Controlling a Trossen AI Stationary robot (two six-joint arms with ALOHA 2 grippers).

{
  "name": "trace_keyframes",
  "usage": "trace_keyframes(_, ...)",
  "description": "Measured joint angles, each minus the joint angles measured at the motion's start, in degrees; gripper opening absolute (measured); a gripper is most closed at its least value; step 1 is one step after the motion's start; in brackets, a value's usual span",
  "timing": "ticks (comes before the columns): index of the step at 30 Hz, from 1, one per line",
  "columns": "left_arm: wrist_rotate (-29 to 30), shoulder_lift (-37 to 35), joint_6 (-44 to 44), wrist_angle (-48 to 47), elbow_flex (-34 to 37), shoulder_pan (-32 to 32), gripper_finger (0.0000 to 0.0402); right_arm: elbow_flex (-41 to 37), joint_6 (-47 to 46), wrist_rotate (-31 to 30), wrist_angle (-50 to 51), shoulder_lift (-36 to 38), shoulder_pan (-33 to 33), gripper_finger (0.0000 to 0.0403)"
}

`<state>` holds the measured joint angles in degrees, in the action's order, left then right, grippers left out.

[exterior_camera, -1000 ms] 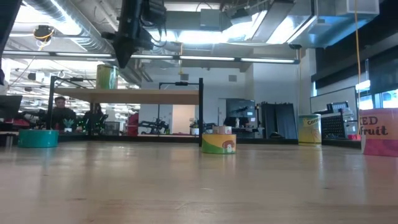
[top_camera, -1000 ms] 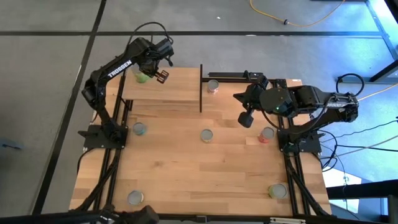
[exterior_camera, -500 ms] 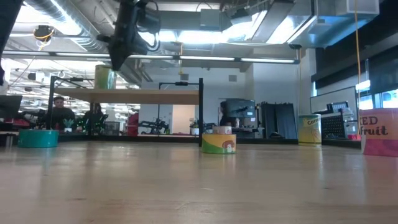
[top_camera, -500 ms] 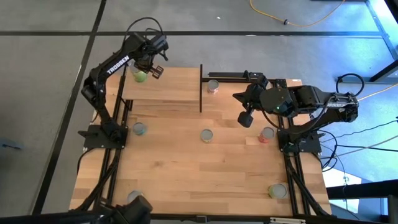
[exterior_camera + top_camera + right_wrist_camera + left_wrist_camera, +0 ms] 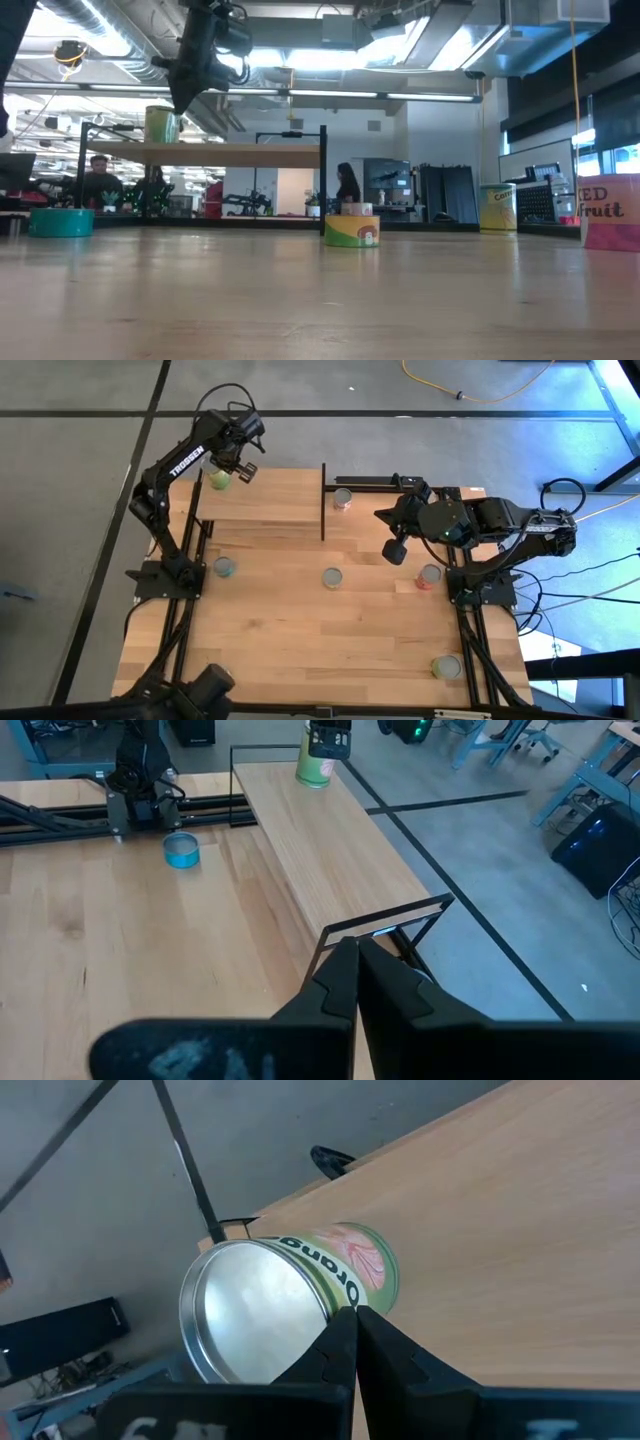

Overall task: Pick and place cans onto a shelf
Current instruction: Put the canned oranges on the shelf, then put the canned carrots on the shelf

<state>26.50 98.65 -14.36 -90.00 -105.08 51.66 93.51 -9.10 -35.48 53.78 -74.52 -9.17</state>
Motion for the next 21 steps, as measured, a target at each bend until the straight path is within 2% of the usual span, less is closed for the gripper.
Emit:
trace_keyframes(7, 0.08, 0.00, 1.45, -0.02, 0.00, 1.18, 0.0000, 0.00, -1.10, -0.03, 0.02, 0.00, 0.00, 0.0013)
trace_keyframes(13, -2.05, -1.80, 2.92, 1.90, 0.00, -2.53, 0.0000, 0.00, -0.92, -1.49, 0.04, 0.00, 0.00, 0.0013)
trace_keyframes(17, -9.08, -4.75, 2.97, 4.63, 0.00, -6.63, 0.0000, 0.00, -1.63, -1.50, 0.07, 0.00, 0.00, 0.0013)
trace_keyframes(21, -16.76, -9.45, 2.99, 7.18, -0.02, -11.72, 0.0000, 0.00, -7.54, -2.22, 0.46, 0.00, 0.68, 0.0013)
